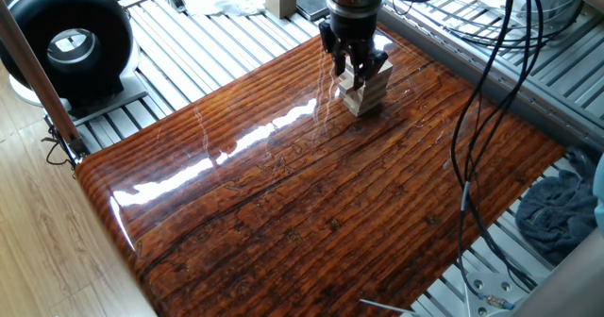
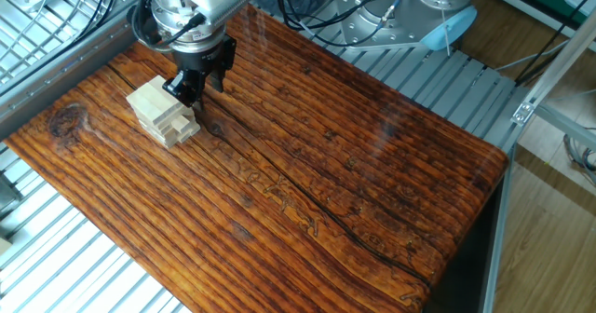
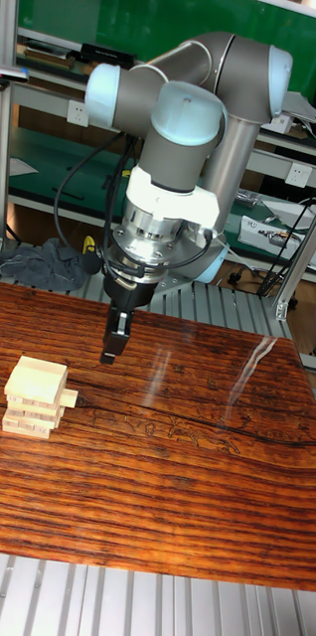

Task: Play Jenga

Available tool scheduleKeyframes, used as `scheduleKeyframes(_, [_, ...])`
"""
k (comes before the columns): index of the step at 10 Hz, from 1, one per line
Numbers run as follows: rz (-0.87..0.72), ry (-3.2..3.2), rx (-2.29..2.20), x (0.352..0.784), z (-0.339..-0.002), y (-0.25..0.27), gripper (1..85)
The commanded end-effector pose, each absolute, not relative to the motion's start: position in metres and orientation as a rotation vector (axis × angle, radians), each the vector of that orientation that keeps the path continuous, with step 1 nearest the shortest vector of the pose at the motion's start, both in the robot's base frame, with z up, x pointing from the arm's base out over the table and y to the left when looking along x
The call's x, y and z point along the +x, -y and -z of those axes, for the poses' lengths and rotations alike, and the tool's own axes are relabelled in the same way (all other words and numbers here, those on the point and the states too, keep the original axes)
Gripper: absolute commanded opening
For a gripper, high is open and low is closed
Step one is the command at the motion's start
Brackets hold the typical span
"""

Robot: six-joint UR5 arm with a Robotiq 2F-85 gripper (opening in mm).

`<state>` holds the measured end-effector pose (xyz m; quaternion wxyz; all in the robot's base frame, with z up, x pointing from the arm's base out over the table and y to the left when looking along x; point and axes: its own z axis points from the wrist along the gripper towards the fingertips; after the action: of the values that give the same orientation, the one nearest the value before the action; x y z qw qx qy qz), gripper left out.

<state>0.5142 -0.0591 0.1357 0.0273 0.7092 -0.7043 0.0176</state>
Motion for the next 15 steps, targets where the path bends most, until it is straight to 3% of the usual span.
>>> scheduleKeyframes(1, [-0.028,2.205,2.192,0.514,-0.133,0.054,46.3])
scheduleKeyframes(6, [-0.033,2.186,2.173,0.51,-0.134,0.06,46.3])
scheduleKeyframes(10, [-0.132,2.253,2.116,0.523,-0.134,0.07,45.7])
scheduleKeyframes(15, [-0.086,2.226,2.182,0.524,-0.134,0.061,45.3])
